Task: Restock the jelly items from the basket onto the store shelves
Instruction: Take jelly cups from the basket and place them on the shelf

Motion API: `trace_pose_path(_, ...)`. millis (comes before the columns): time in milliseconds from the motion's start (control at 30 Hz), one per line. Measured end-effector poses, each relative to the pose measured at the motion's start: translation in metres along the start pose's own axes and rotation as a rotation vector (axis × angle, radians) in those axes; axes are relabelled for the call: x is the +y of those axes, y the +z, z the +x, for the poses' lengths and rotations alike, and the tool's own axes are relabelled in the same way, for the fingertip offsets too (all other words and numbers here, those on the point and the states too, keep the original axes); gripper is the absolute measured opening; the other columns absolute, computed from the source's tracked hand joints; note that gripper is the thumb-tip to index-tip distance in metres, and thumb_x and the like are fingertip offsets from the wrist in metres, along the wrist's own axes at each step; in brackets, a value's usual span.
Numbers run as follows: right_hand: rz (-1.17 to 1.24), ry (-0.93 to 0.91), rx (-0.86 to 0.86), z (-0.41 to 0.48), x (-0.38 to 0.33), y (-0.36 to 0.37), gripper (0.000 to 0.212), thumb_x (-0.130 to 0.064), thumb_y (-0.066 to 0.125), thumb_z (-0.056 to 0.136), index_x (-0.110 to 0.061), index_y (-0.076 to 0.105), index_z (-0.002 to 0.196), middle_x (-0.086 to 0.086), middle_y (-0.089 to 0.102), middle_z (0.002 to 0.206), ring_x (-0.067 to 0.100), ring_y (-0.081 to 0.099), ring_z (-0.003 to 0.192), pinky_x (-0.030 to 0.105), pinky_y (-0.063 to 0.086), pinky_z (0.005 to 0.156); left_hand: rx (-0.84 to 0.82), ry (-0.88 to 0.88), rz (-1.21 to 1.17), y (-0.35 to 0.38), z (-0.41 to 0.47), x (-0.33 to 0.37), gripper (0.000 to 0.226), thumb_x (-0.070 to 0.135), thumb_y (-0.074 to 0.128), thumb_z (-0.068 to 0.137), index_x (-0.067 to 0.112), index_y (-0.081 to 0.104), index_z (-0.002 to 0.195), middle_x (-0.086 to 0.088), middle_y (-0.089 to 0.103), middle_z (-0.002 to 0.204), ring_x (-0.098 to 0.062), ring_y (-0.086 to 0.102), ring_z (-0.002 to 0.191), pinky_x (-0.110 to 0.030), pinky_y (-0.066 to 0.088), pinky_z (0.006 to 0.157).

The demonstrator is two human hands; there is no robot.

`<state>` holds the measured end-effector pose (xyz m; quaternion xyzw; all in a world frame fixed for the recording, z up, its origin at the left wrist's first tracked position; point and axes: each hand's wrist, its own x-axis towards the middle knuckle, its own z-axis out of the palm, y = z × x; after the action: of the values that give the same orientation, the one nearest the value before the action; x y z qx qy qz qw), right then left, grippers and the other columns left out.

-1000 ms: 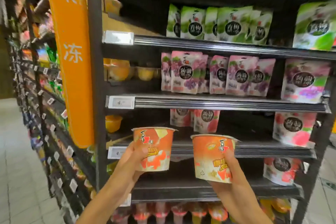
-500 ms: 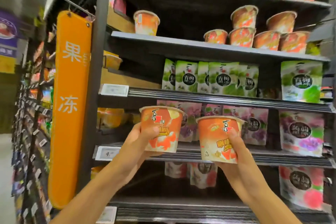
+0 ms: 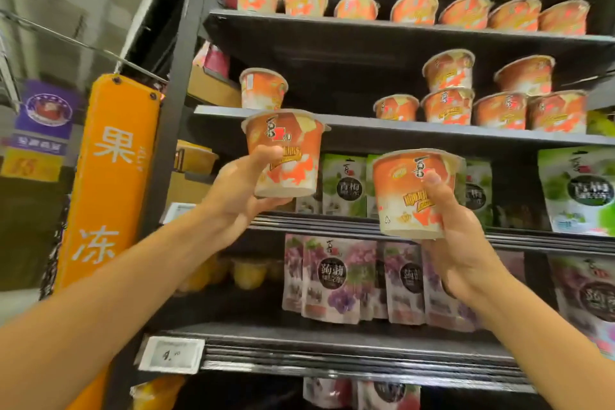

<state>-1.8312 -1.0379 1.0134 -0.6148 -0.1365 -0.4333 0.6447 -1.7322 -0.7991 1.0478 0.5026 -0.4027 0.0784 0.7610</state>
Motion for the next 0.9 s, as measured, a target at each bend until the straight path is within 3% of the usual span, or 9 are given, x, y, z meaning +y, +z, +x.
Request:
trace_pose_path(100,0.024,0.015,0.024,0.019,0.001,0.003,0.078,-0.062,0.075,0.057,-0.009,0.065,0.114,0.014,0.072,0.112,0.027,0.071,0.1,0.045,0.052,0.098,0.037,0.072,0.043,0.008,0.032,0.016,0.067,0.038,0.076,0.066,0.014,0.057,0.126,-0.005,0.072,0.115,-0.019,0.068,0.107,-0.042,0.053,0.095)
trace_pose_path(233,0.023,-0.008,0.016,0.041,0.0,0.007,0.06,-0.062,0.072,0.063,-0.017,0.065,0.102,0.006,0.076,0.105,0.021,0.073,0.094,0.041,0.057,0.082,0.082,0.19,0.221,0.02,0.085,0.046,0.062,0.044,0.079,0.07,0.015,0.063,0.122,0.001,0.073,0.11,-0.01,0.068,0.101,-0.029,0.052,0.087)
trace_pose_path(333,0.034,-0.037,0.026,0.058,-0.005,0.012,0.062,-0.063,0.073,0.062,-0.016,0.065,0.102,0.007,0.075,0.107,0.023,0.072,0.099,0.044,0.055,0.088,0.107,0.263,0.293,0.032,0.127,0.069,0.062,0.044,0.083,0.068,0.013,0.065,0.118,-0.002,0.072,0.111,-0.016,0.067,0.106,-0.037,0.05,0.101)
trace_pose_path(533,-0.001,-0.116,0.028,0.081,-0.023,0.014,0.054,-0.063,0.07,0.066,-0.024,0.066,0.103,0.0,0.077,0.102,0.017,0.073,0.094,0.046,0.052,0.094,0.209,0.211,0.4,0.044,0.198,0.073,0.076,0.051,0.081,0.07,0.011,0.051,0.126,-0.002,0.063,0.112,-0.017,0.06,0.101,-0.037,0.051,0.092)
trace_pose_path(633,-0.03,-0.14,0.04,0.093,-0.031,0.017,0.056,-0.063,0.07,0.064,-0.024,0.066,0.103,0.0,0.077,0.102,0.017,0.073,0.096,0.047,0.051,0.095,0.242,0.185,0.48,0.038,0.221,0.06,0.078,0.055,0.078,0.07,0.012,0.05,0.128,-0.002,0.059,0.108,-0.017,0.056,0.095,-0.035,0.047,0.08)
trace_pose_path(767,-0.043,-0.13,0.058,0.113,-0.04,0.027,0.062,-0.062,0.072,0.062,-0.024,0.063,0.11,-0.001,0.076,0.104,0.019,0.071,0.101,0.047,0.05,0.099,0.191,0.085,0.567,0.032,0.236,0.047,0.079,0.063,0.072,0.072,0.016,0.049,0.132,-0.004,0.059,0.124,-0.021,0.056,0.108,-0.037,0.048,0.089)
trace_pose_path(833,-0.045,-0.128,0.058,0.125,-0.043,0.034,0.068,-0.061,0.073,0.062,-0.023,0.061,0.116,-0.001,0.076,0.104,0.017,0.072,0.099,0.044,0.052,0.097,0.21,0.1,0.61,0.033,0.241,0.046,0.079,0.062,0.072,0.074,0.015,0.048,0.132,-0.004,0.058,0.121,-0.021,0.056,0.103,-0.036,0.049,0.08)
trace_pose_path(900,-0.046,-0.126,0.063,0.137,-0.047,0.041,0.079,-0.061,0.075,0.057,-0.02,0.057,0.122,0.0,0.076,0.104,0.016,0.073,0.097,0.043,0.054,0.094,0.249,0.127,0.68,0.034,0.244,0.046,0.08,0.062,0.07,0.076,0.015,0.044,0.135,-0.003,0.055,0.116,-0.021,0.053,0.098,-0.036,0.047,0.079)
